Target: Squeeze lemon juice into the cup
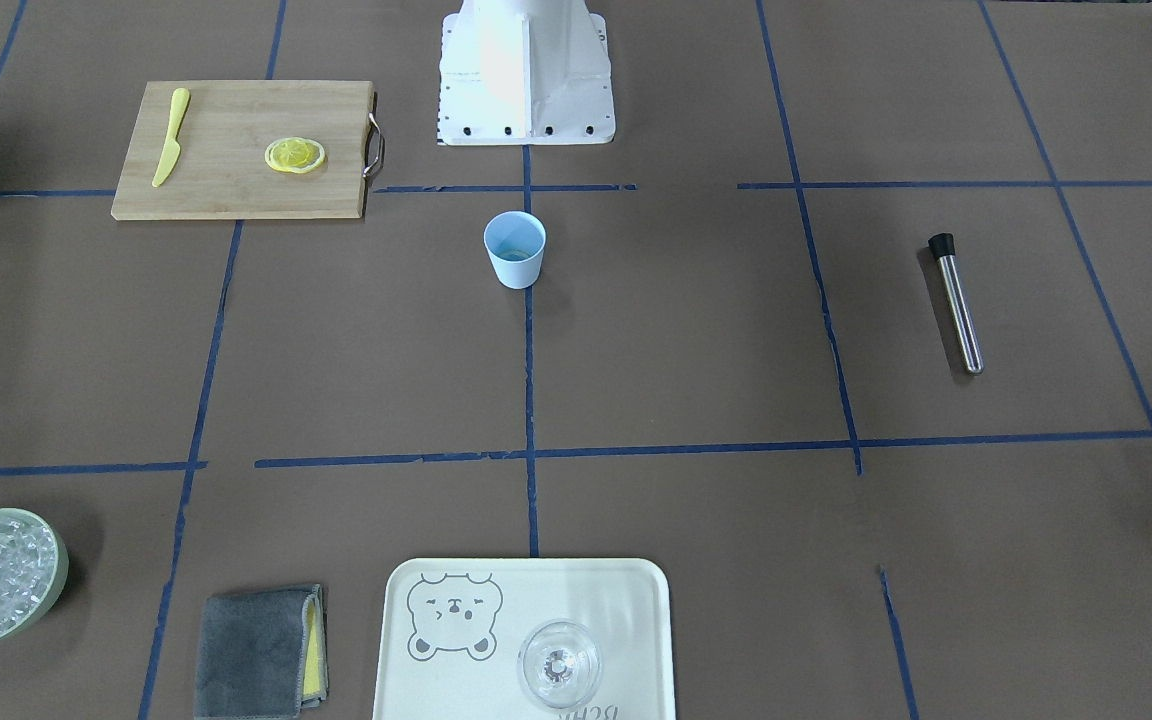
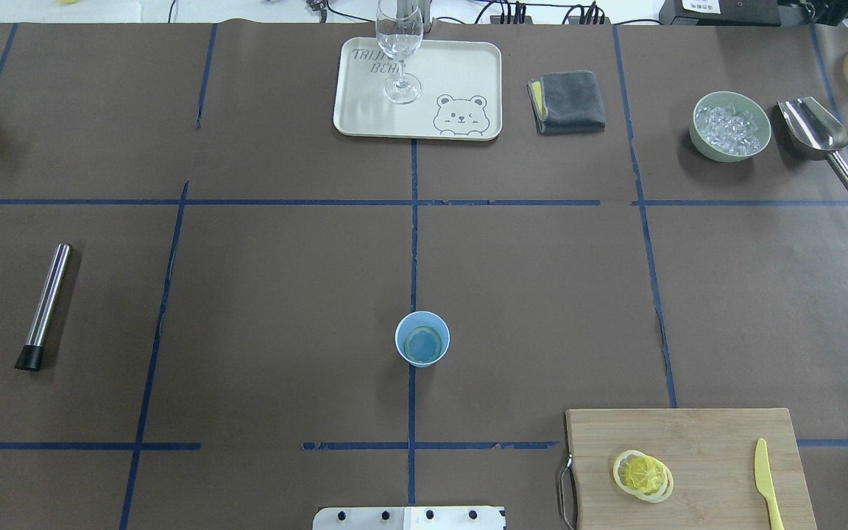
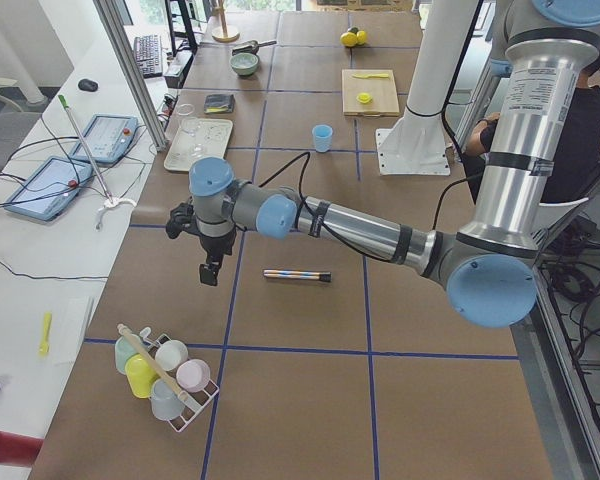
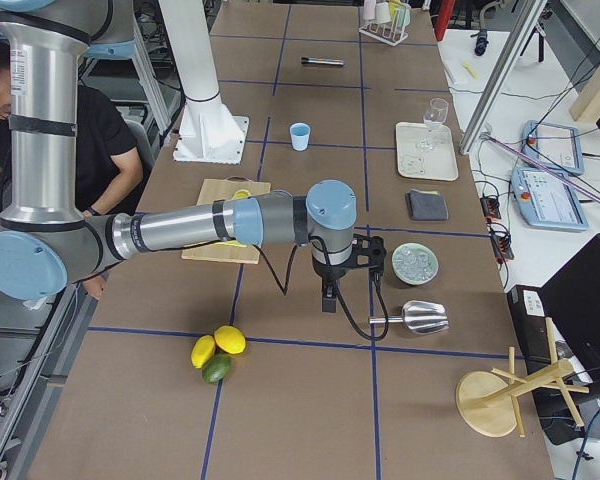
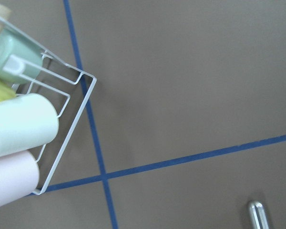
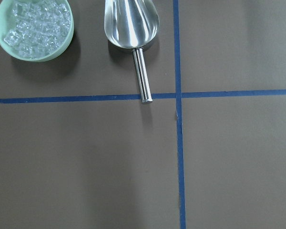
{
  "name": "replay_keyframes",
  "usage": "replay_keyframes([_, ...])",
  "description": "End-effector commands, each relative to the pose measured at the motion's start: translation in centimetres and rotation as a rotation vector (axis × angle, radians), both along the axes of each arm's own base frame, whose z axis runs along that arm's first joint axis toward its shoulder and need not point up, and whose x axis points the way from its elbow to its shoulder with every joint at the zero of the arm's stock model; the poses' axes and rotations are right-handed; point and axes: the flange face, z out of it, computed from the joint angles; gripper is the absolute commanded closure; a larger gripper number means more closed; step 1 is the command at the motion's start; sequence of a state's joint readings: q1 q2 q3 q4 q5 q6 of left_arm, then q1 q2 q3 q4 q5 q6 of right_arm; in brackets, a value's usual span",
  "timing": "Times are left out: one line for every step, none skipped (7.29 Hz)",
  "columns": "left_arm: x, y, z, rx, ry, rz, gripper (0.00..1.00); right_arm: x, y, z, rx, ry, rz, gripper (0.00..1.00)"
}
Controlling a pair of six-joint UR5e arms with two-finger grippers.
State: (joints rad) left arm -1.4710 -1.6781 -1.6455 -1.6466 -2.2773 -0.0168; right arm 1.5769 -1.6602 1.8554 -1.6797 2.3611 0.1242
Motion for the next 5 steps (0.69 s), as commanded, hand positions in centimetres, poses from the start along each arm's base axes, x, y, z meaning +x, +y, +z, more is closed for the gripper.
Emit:
replay_keyframes([-5.1,2.5,5.0,-0.006,-0.019,0.013,0.00,0.0,-0.4,1.7,-0.030,-0.003,-0.004,0.00])
replay_keyframes([-6.2,3.6,7.4,-0.027,-0.021,0.018,0.00,0.0,-0.4,2.4,-0.021,-0.004,-0.028,0.00])
replay_keyframes([-6.7,4.2,7.9,-0.027,-0.023,0.028,0.00,0.0,-0.6,2.3,-0.018,-0.006,-0.029,0.00])
replay_keyframes([-7.1,4.3,8.0,-0.030,-0.024,0.020,0.00,-0.1,-1.1,2.8,-0.026,-0.016,-0.031,0.00])
replay_keyframes([-7.7,4.6,7.8,-0.052,-0.021,0.004,0.00,-0.2,-1.5,2.9,-0.029,-0.032,-0.031,0.00])
